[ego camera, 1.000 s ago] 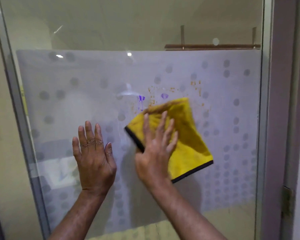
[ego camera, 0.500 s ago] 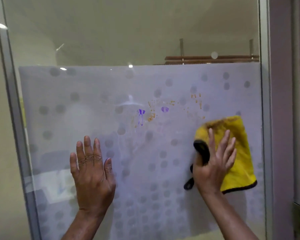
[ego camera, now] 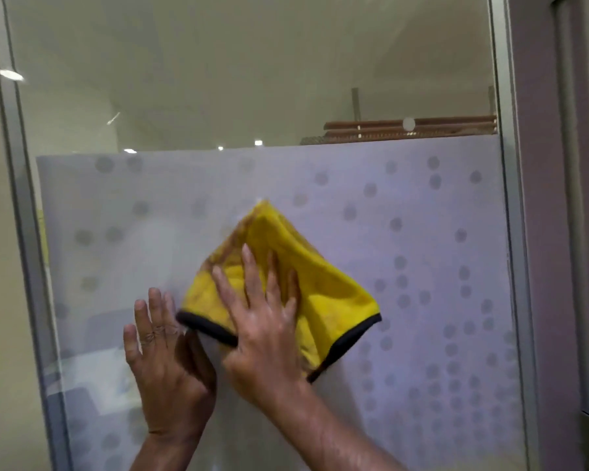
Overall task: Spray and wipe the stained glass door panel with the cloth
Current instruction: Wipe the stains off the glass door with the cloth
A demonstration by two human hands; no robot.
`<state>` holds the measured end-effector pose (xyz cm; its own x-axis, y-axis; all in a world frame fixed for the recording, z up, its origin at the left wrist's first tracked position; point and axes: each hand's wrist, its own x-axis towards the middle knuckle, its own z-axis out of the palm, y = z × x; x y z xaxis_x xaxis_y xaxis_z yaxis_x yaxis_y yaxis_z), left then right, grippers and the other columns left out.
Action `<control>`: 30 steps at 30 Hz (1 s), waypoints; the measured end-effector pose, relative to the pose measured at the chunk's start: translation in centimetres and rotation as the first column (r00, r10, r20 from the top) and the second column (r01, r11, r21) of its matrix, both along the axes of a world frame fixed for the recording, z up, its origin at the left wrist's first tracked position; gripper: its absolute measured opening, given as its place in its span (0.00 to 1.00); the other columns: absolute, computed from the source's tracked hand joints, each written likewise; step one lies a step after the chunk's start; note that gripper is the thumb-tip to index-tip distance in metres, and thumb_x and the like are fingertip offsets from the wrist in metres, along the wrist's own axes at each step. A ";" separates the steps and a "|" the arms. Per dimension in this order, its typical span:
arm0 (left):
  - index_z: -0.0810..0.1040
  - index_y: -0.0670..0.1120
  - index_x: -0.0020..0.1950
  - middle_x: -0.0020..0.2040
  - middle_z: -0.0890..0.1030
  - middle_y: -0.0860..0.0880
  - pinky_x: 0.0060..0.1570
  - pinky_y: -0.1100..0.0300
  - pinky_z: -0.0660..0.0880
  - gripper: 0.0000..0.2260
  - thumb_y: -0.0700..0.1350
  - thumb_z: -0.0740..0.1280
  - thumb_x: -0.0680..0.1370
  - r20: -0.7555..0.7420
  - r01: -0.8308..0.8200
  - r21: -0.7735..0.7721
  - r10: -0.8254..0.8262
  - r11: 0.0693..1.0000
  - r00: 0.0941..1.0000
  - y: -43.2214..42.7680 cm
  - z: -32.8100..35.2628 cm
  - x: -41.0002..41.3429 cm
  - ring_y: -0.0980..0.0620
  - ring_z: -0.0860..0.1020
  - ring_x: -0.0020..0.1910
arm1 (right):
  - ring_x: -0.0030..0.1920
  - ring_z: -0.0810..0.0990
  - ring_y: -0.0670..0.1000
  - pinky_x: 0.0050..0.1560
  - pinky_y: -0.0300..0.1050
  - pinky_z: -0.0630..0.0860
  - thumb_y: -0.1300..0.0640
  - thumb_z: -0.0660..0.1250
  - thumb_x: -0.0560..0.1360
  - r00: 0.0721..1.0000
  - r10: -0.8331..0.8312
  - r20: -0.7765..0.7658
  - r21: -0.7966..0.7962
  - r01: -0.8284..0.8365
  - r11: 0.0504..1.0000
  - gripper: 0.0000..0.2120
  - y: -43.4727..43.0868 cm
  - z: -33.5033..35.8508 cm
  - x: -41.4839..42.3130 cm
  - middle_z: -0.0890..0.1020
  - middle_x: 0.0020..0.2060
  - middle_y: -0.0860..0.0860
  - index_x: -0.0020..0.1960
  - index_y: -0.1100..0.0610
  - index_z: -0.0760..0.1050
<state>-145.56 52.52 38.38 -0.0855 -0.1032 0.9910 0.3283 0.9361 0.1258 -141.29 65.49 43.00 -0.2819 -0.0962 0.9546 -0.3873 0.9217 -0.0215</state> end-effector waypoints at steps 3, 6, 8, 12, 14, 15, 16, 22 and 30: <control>0.62 0.34 0.78 0.80 0.63 0.36 0.76 0.34 0.59 0.25 0.43 0.53 0.83 -0.004 -0.041 0.005 0.041 0.999 0.999 -0.1 0.1 -0.3 0.38 0.59 0.80 | 0.82 0.56 0.60 0.79 0.63 0.51 0.49 0.68 0.67 0.999 -0.048 0.009 0.032 0.048 0.998 0.44 2.1 -7.0 -0.3 0.60 0.81 0.54 0.81 0.43 0.59; 0.63 0.35 0.78 0.79 0.64 0.37 0.76 0.36 0.58 0.25 0.45 0.54 0.83 -0.012 -0.049 0.034 0.049 0.998 0.999 0.1 0.2 -0.4 0.37 0.61 0.79 | 0.72 0.70 0.66 0.74 0.62 0.55 0.45 0.65 0.66 0.983 -0.179 0.043 -0.083 0.182 0.980 0.47 7.4 -10.7 -0.9 0.81 0.64 0.64 0.82 0.39 0.50; 0.63 0.36 0.78 0.79 0.65 0.37 0.76 0.37 0.58 0.25 0.46 0.54 0.83 -0.026 -0.053 0.027 0.053 0.998 0.998 0.1 0.1 -0.4 0.37 0.62 0.79 | 0.63 0.74 0.70 0.72 0.66 0.57 0.45 0.61 0.67 0.968 -0.248 0.034 -0.234 0.249 0.940 0.46 11.3 -10.5 -1.2 0.81 0.55 0.69 0.82 0.41 0.48; 0.63 0.36 0.78 0.80 0.63 0.38 0.77 0.38 0.57 0.26 0.48 0.53 0.84 -0.006 -0.043 0.030 0.043 0.999 0.999 0.0 0.2 -0.3 0.37 0.61 0.80 | 0.76 0.59 0.72 0.76 0.72 0.51 0.40 0.62 0.73 0.951 -0.309 0.025 -0.474 0.284 0.833 0.41 16.2 -4.0 -1.2 0.61 0.78 0.67 0.83 0.48 0.54; 0.63 0.35 0.79 0.80 0.62 0.38 0.77 0.38 0.57 0.26 0.48 0.53 0.84 0.001 -0.042 0.027 0.042 0.999 0.999 0.0 0.2 -0.2 0.37 0.60 0.80 | 0.80 0.52 0.69 0.77 0.70 0.49 0.38 0.57 0.78 0.944 -0.329 -0.020 -0.552 0.264 0.791 0.35 16.9 1.0 -1.7 0.54 0.82 0.63 0.82 0.47 0.57; 0.63 0.35 0.79 0.80 0.62 0.38 0.77 0.38 0.57 0.26 0.48 0.53 0.84 0.000 -0.045 0.023 0.045 0.999 0.999 0.1 0.2 -0.2 0.37 0.60 0.80 | 0.81 0.51 0.68 0.77 0.70 0.49 0.39 0.54 0.79 0.941 -0.337 -0.040 -0.588 0.250 0.769 0.32 17.1 3.5 -2.0 0.54 0.82 0.61 0.82 0.46 0.58; 0.63 0.36 0.79 0.80 0.63 0.37 0.77 0.37 0.57 0.26 0.48 0.53 0.84 0.000 -0.048 0.020 0.048 0.999 0.999 0.1 0.2 -0.2 0.37 0.60 0.80 | 0.81 0.51 0.68 0.77 0.70 0.49 0.41 0.54 0.79 0.939 -0.340 -0.055 -0.614 0.237 0.753 0.31 17.0 5.9 -2.3 0.54 0.82 0.60 0.81 0.45 0.59; 0.62 0.36 0.79 0.80 0.62 0.38 0.78 0.37 0.58 0.25 0.46 0.53 0.84 0.001 -0.049 0.023 0.049 0.999 0.999 0.2 0.2 0.0 0.39 0.60 0.81 | 0.81 0.50 0.68 0.77 0.71 0.48 0.53 0.56 0.66 0.944 -0.307 -0.118 -0.417 0.233 0.878 0.42 10.7 13.6 -2.3 0.55 0.83 0.58 0.81 0.42 0.59; 0.63 0.36 0.78 0.79 0.64 0.36 0.77 0.37 0.57 0.24 0.43 0.54 0.83 -0.003 -0.011 0.054 0.011 0.998 1.000 0.4 0.3 0.2 0.37 0.60 0.80 | 0.82 0.45 0.66 0.77 0.72 0.42 0.50 0.56 0.64 0.998 -0.055 -0.026 0.018 0.055 0.998 0.43 -0.7 6.0 -0.5 0.50 0.83 0.57 0.81 0.46 0.60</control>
<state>-145.38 52.90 38.64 -0.0808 -0.1572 0.9842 0.3187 0.9315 0.1750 -141.83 64.75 48.97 -0.2628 -0.0993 0.9597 -0.3362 0.9418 0.0054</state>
